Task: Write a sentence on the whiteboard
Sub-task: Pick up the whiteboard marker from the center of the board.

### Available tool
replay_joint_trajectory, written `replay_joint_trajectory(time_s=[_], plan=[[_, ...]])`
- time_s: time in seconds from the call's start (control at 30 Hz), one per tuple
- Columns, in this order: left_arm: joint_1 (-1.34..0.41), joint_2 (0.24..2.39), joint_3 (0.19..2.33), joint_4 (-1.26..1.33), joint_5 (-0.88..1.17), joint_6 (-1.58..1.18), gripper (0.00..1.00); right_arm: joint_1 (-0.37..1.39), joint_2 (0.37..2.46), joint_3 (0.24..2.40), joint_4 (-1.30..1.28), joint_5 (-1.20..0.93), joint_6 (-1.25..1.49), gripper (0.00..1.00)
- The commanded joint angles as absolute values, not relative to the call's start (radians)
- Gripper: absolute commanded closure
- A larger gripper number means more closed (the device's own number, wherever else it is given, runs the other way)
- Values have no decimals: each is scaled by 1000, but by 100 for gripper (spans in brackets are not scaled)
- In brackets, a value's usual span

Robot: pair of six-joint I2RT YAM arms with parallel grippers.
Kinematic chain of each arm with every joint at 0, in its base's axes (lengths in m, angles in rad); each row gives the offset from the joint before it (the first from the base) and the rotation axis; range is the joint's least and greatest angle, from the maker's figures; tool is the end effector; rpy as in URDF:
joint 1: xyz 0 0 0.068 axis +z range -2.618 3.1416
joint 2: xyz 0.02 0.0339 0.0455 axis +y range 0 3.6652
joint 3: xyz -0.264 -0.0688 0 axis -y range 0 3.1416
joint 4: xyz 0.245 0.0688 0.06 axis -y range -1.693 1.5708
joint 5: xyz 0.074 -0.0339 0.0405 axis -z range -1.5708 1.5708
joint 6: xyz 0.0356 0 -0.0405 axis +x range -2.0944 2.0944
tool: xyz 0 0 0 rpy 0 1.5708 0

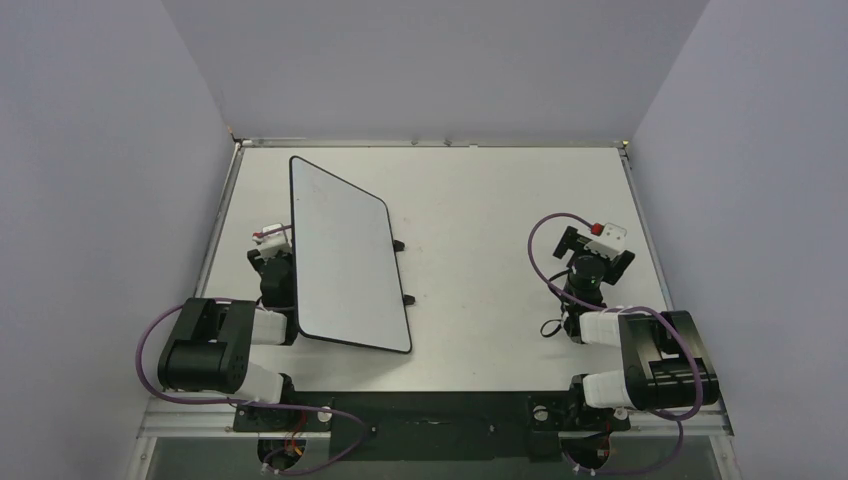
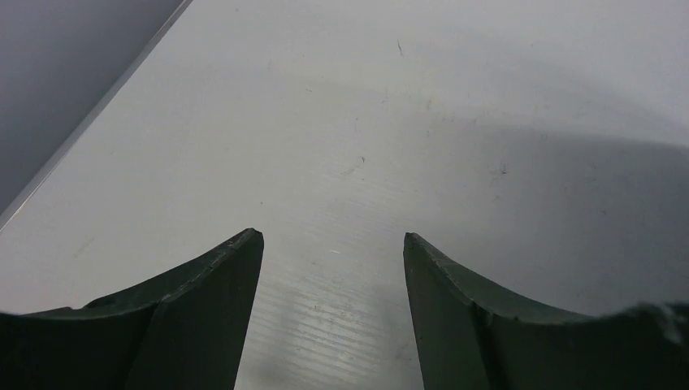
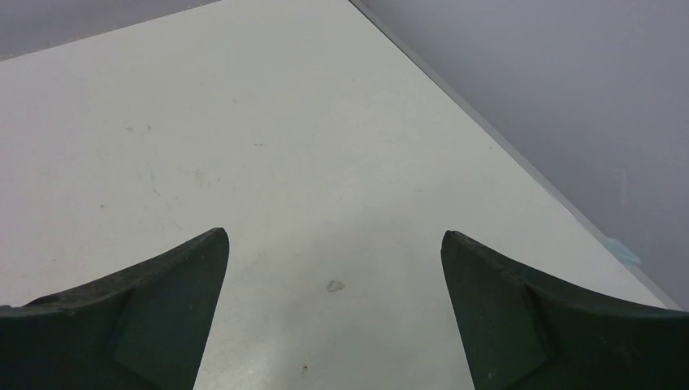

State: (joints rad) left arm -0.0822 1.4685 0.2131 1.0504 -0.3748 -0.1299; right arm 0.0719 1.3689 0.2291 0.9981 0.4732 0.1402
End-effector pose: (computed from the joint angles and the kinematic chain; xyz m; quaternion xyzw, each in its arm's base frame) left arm 0.2313 -0.0060 0.1400 -0.1357 0.7591 0.0781 0.6318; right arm 0.2291 0.0002 0.1597 0.1786 0.7287 -0.1086 0.6522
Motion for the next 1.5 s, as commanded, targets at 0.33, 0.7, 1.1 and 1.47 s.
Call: replay_joint_trajectory(time_s=[0.33,0.7,1.1,1.47], plan=[[-87,1467,244,1115,-365,-122,39,66,1368,250,1048,451,152,0],[-84,1420,230,1096,-417,-149,35,76,1319,283,933,464,140,1],[-77,1404,209,1118,-422,-163,35,183,1185,441,627,476,65,0],[-70,1403,219,1102,-414,-163,35,231,1128,512,514,444,32,0]])
